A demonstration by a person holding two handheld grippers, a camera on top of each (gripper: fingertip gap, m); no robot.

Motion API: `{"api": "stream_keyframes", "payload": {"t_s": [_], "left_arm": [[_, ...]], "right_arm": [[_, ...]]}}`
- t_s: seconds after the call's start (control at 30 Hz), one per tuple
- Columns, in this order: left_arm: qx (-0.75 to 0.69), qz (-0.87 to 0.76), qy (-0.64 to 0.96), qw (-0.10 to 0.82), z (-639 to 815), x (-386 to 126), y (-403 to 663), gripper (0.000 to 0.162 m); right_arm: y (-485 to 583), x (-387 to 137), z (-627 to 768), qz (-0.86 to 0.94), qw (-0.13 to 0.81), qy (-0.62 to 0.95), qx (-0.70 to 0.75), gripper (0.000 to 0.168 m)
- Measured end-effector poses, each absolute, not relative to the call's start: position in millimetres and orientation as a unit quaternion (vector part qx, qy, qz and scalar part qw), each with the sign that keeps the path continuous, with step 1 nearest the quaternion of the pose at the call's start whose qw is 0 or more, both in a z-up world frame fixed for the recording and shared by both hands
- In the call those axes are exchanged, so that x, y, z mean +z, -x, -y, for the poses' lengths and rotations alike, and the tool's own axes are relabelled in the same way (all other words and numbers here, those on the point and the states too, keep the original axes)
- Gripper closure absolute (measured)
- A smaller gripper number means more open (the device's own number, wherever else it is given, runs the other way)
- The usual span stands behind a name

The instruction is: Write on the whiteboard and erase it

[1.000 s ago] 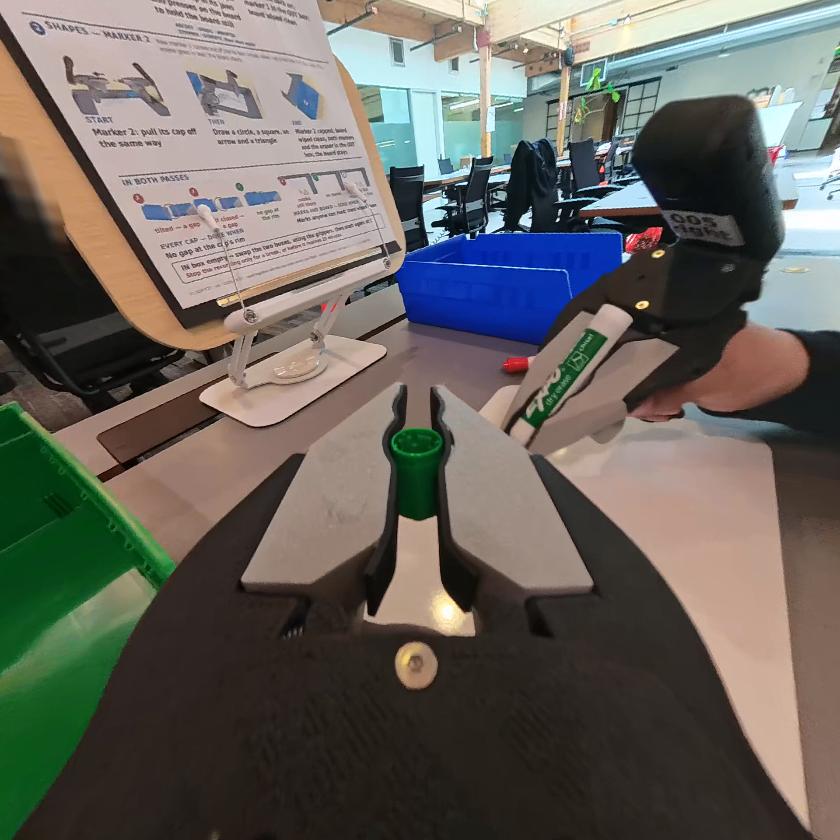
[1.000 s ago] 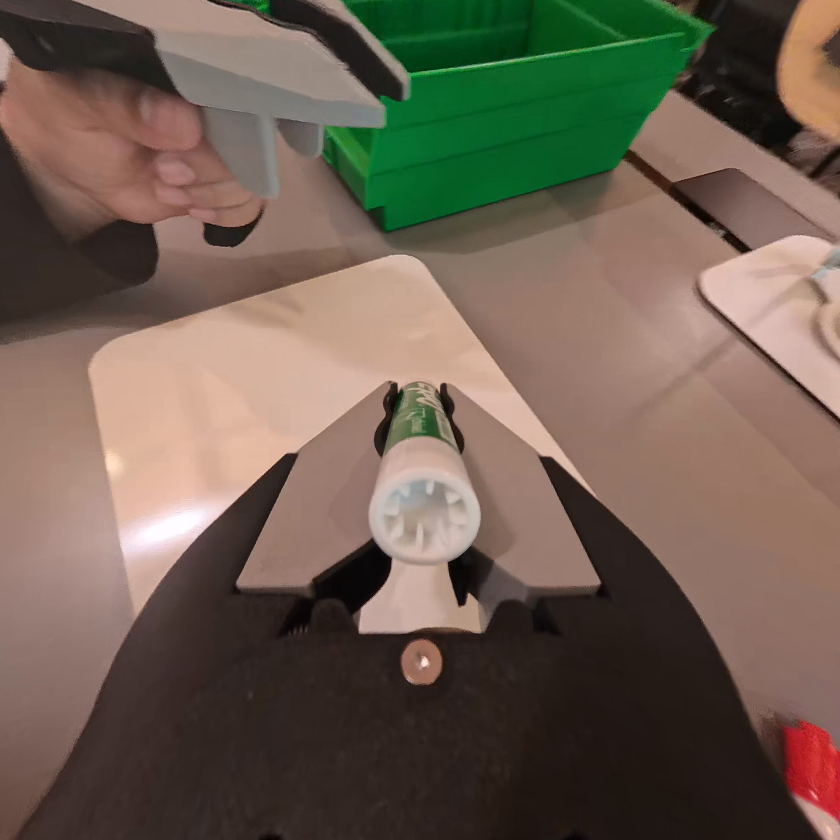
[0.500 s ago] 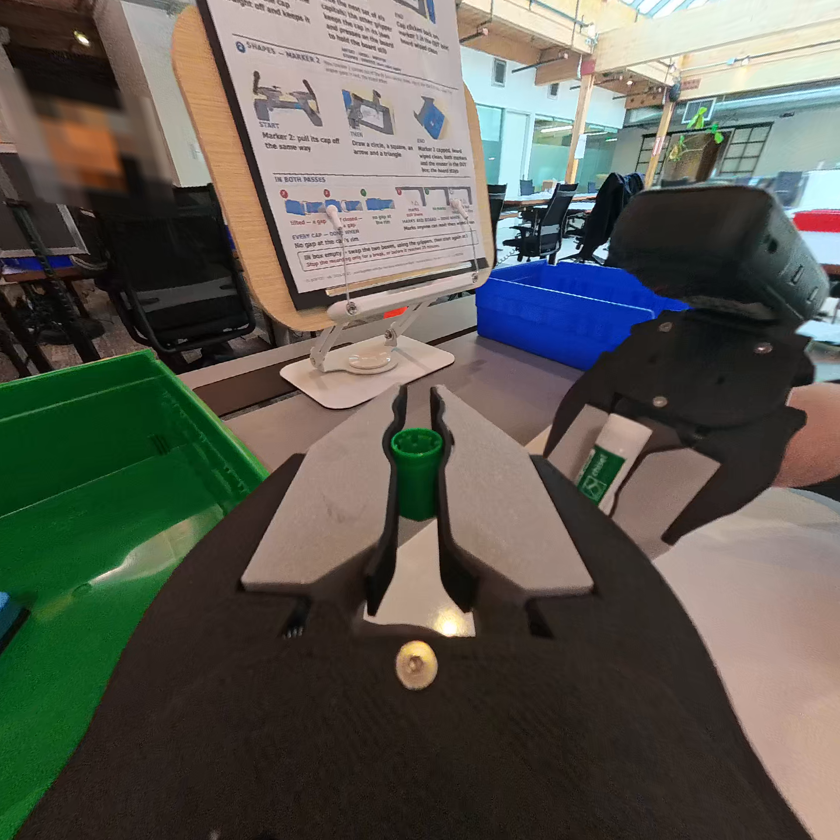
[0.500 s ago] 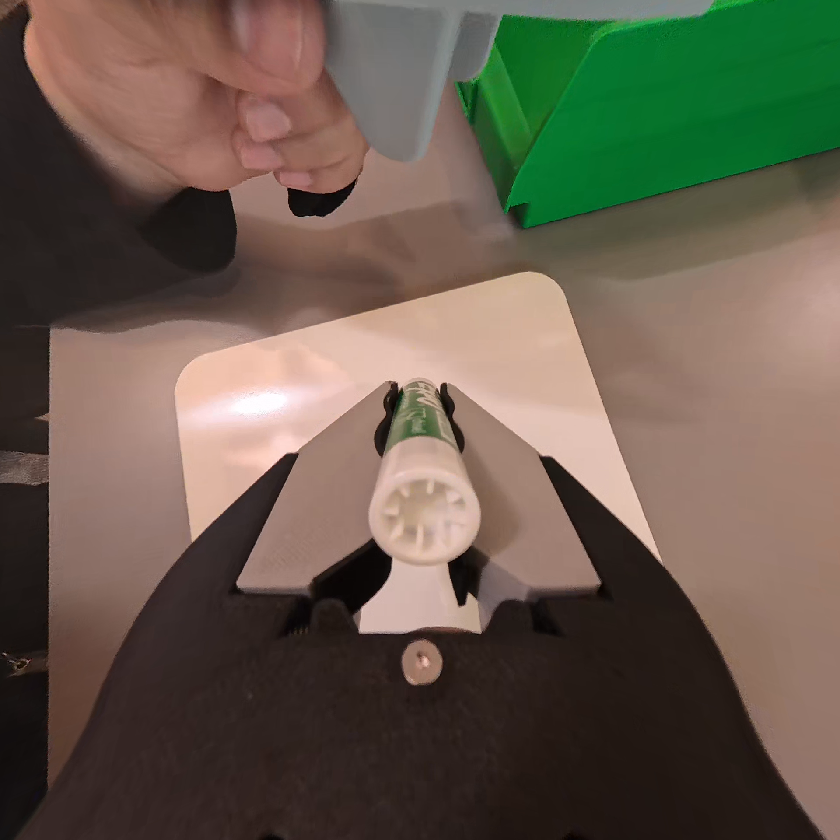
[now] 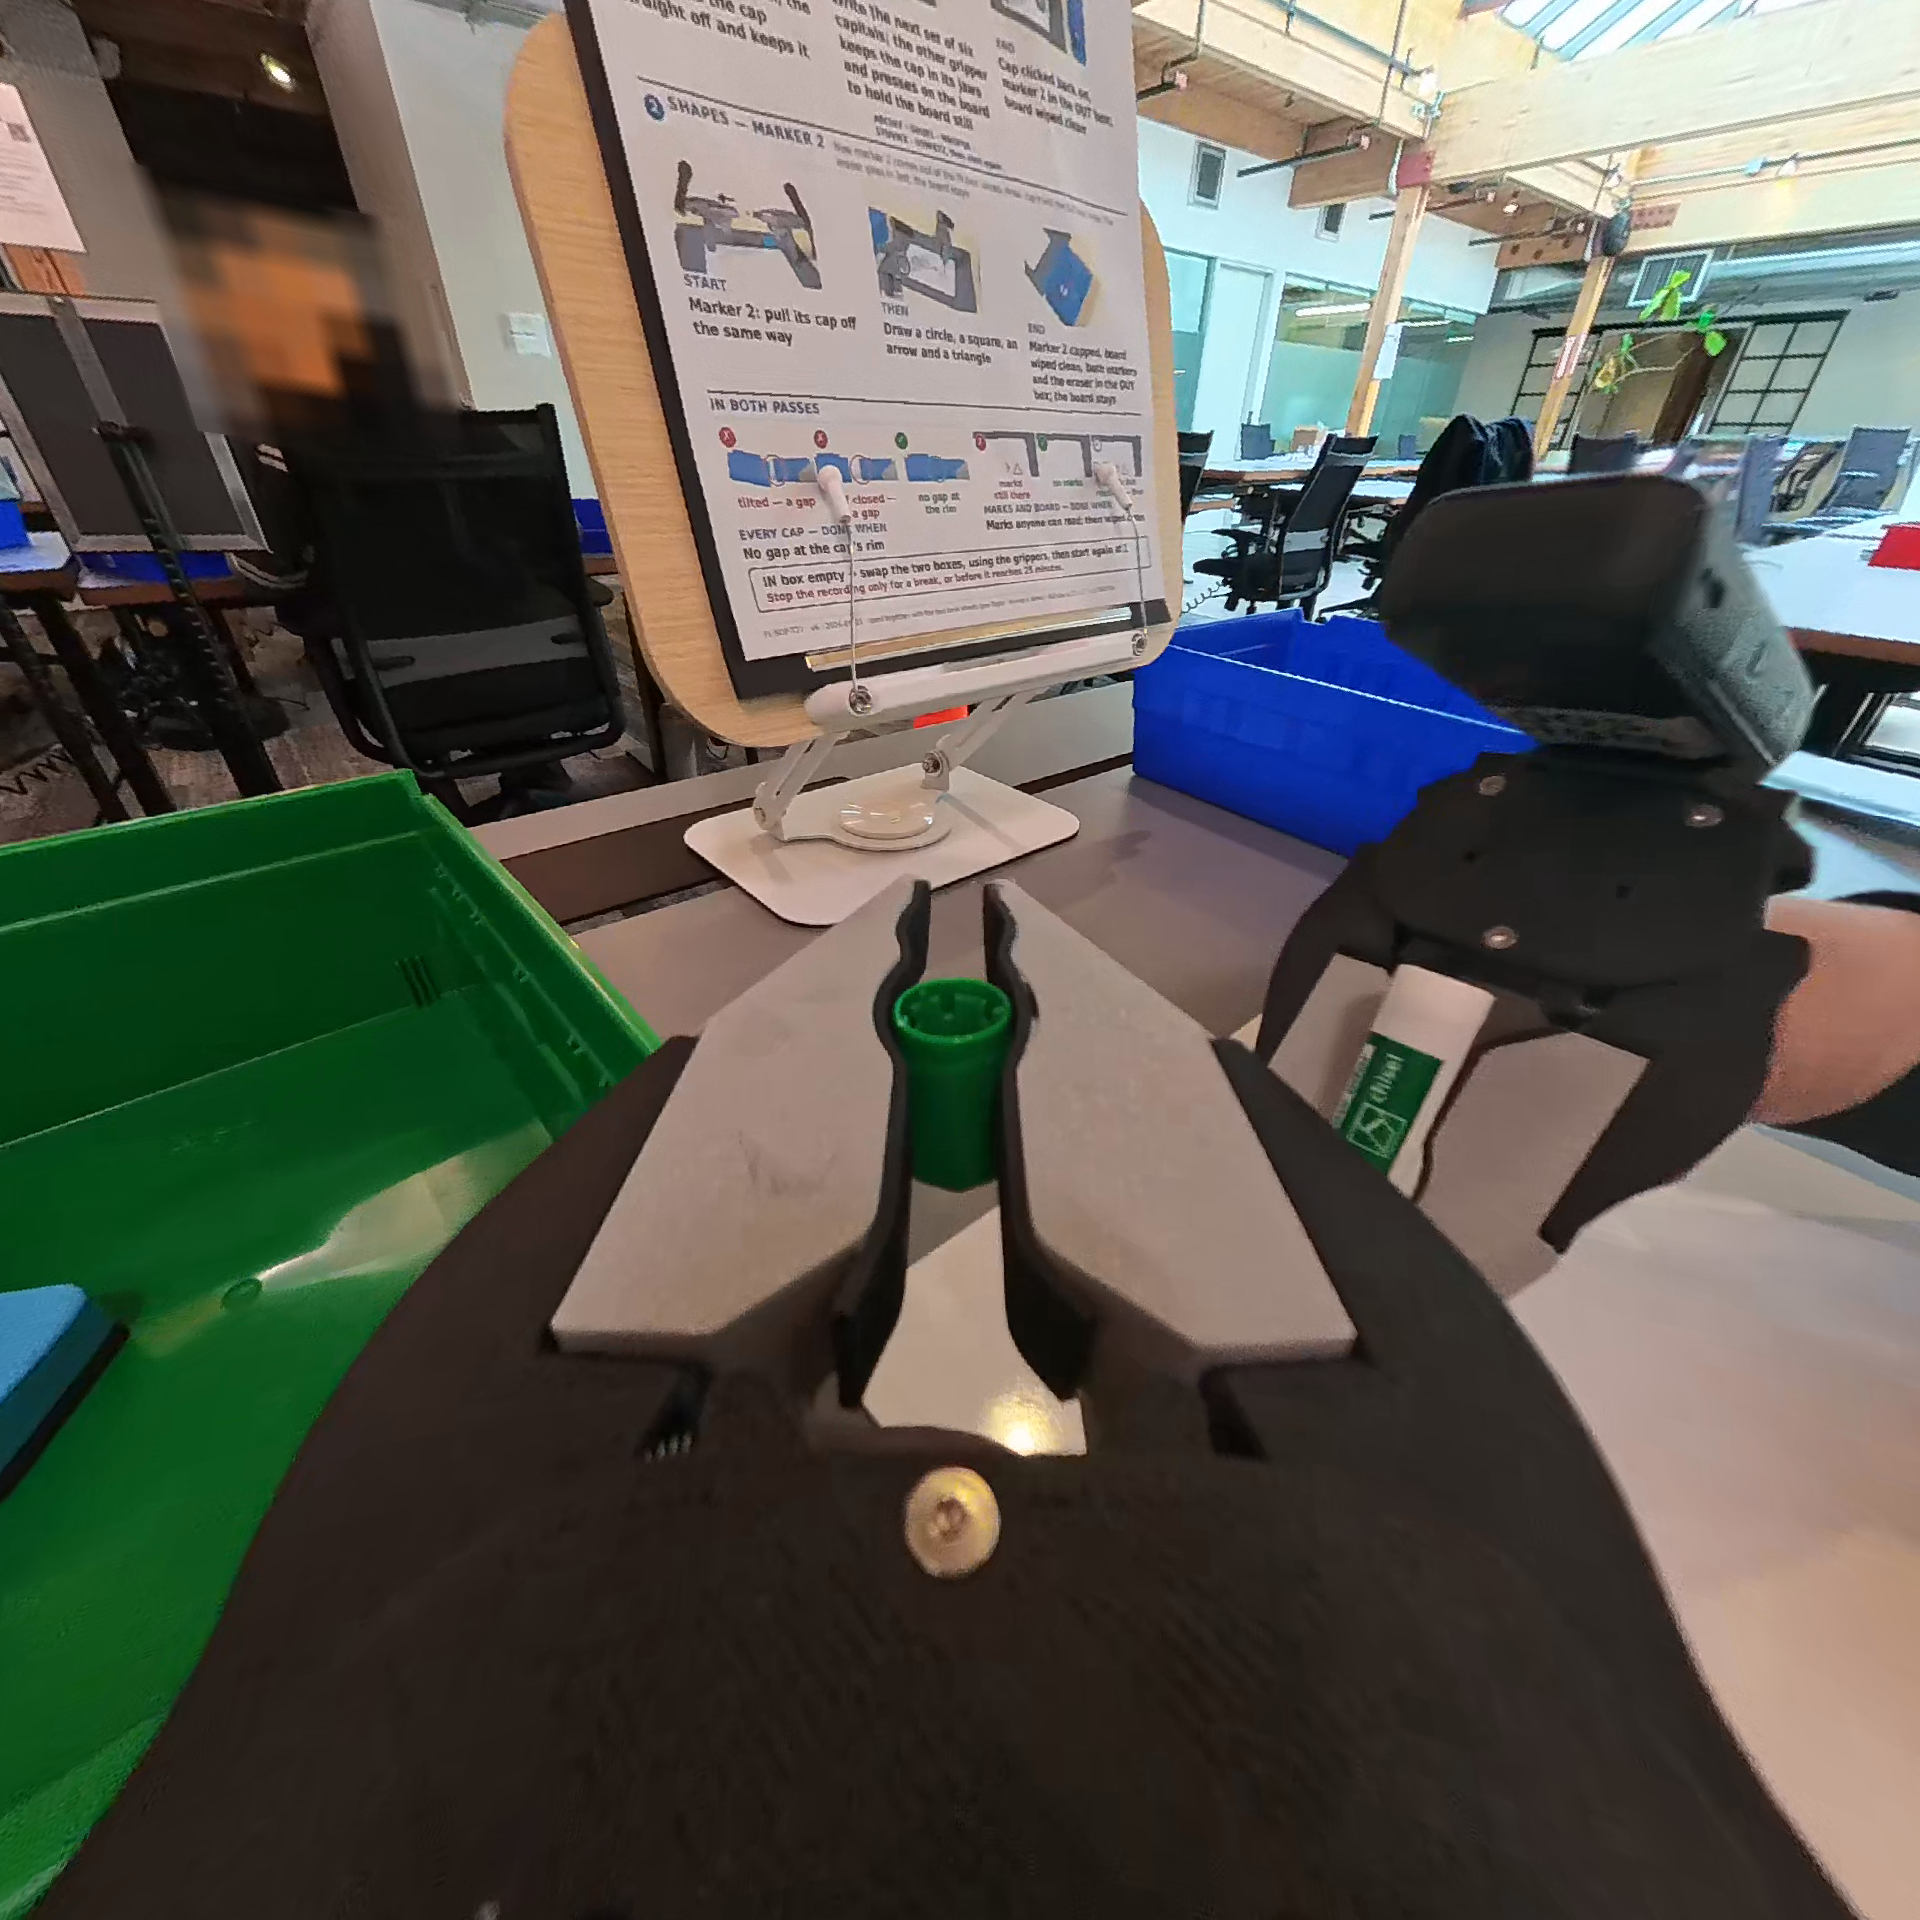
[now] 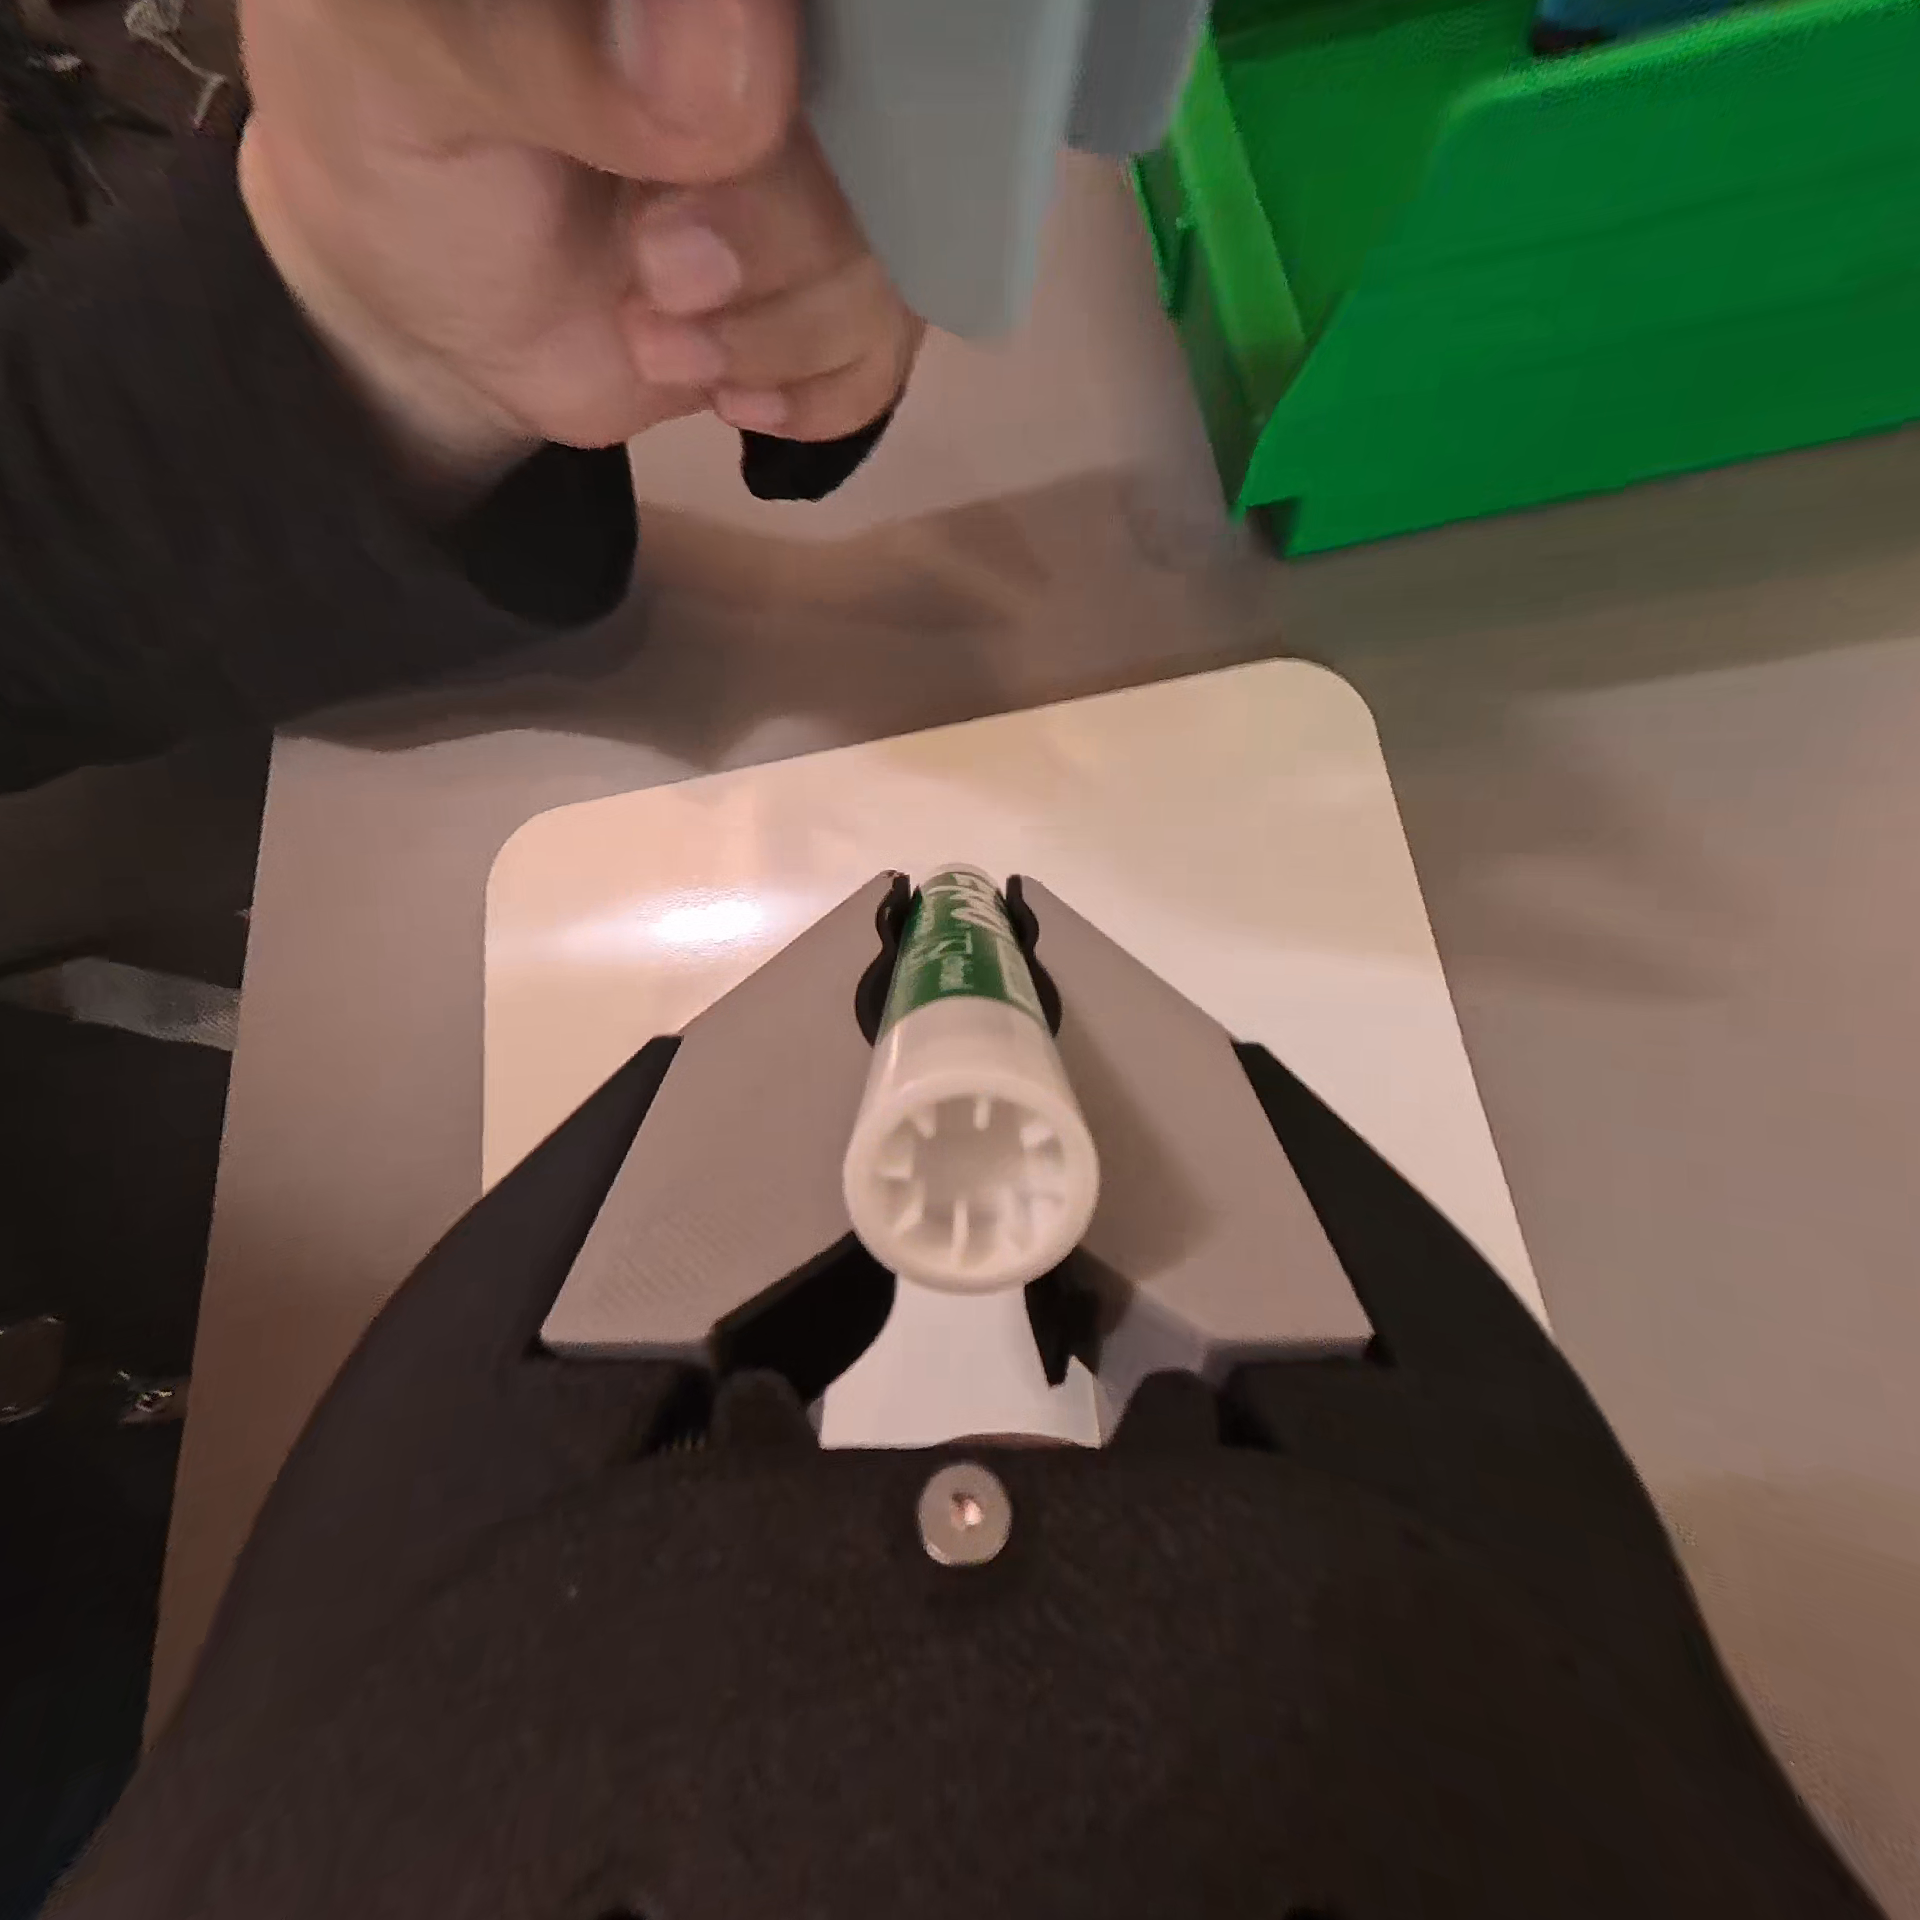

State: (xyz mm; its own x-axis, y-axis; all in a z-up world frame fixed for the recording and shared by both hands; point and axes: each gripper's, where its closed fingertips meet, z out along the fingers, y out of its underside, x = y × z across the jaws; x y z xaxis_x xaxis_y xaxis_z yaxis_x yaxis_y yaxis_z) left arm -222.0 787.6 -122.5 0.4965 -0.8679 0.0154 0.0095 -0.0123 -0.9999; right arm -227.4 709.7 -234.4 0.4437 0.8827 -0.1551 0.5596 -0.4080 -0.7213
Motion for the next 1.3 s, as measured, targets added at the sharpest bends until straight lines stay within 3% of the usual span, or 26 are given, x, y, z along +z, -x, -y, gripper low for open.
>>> {"api": "stream_keyframes", "payload": {"t_s": [1.3], "left_arm": [[-0.358, -0.365, 0.612, 0.604, -782, -125, 216, 0.153]], "right_arm": [[228, -258, -725, 0.347, 0.291, 0.876, 0.168, 0.153]]}}
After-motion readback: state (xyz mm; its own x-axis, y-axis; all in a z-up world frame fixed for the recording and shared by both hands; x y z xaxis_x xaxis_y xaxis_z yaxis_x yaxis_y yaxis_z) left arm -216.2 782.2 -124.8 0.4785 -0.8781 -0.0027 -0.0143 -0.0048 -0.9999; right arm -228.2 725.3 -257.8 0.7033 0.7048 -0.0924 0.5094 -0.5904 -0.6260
